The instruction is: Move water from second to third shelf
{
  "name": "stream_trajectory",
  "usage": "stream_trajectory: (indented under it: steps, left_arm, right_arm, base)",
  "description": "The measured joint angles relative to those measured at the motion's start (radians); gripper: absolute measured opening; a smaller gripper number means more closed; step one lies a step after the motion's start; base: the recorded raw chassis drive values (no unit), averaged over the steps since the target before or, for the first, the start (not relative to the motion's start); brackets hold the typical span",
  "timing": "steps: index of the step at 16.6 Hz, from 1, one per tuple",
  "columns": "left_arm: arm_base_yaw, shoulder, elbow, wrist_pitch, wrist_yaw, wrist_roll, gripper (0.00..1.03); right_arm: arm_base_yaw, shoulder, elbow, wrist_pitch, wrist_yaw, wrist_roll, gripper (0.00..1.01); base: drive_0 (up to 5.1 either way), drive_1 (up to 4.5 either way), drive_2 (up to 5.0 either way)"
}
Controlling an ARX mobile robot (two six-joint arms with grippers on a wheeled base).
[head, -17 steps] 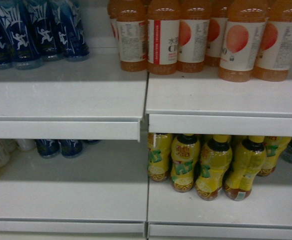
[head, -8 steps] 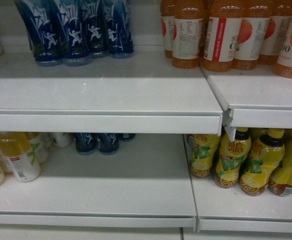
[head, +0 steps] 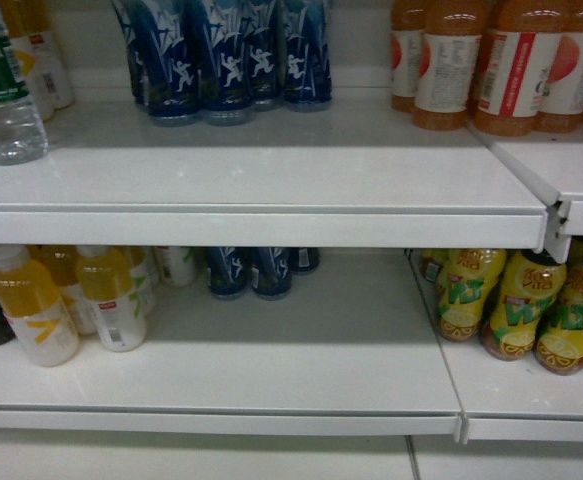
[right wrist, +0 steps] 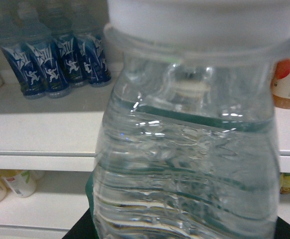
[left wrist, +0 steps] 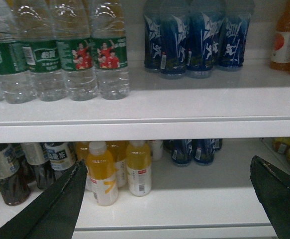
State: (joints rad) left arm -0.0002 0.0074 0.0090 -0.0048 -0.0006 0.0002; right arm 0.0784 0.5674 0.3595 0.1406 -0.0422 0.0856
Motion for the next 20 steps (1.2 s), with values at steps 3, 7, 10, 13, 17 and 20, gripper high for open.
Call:
stream_trajectory:
  steps: [3,7,10,13,17,20]
  left_arm:
    - [0.0,0.0,0.0,0.001,0.0,0.0,0.98]
    - [0.0,0.0,0.0,0.003,0.0,0.0,0.98]
    - [0.0,0.0,0.0,0.002,0.0,0.0,0.98]
    - [0.0,0.0,0.0,0.002,0.0,0.0,0.98]
    - [0.0,0.0,0.0,-0.002,0.0,0.0,0.98]
    - [0.0,0.0,0.0,-0.001,0.0,0.0,0.98]
  right_arm:
    - [0.0,0.0,0.0,-0.002,0.0,0.0,0.43]
    - [0.0,0.0,0.0,-0.001,-0.003,0.0,0.43]
    - [0.0,0.0,0.0,-0.003,-0.003,0.001,0.43]
    - [0.0,-0.002,0.0,-0.001,-0.003,0.0,0.43]
    - [0.0,0.0,0.0,0.0,-0.003,0.0,0.43]
    - [0.0,0.0,0.0,-0.002,0.0,0.0,0.43]
  base:
    - [-4.7,2.55,2.5]
    - [-4.7,2.55,2.5]
    - [-4.7,2.55,2.5]
    - [-4.8,3.22,1.7]
    - [-4.6,3.83,1.2]
    - [-4.6,3.83,1.2]
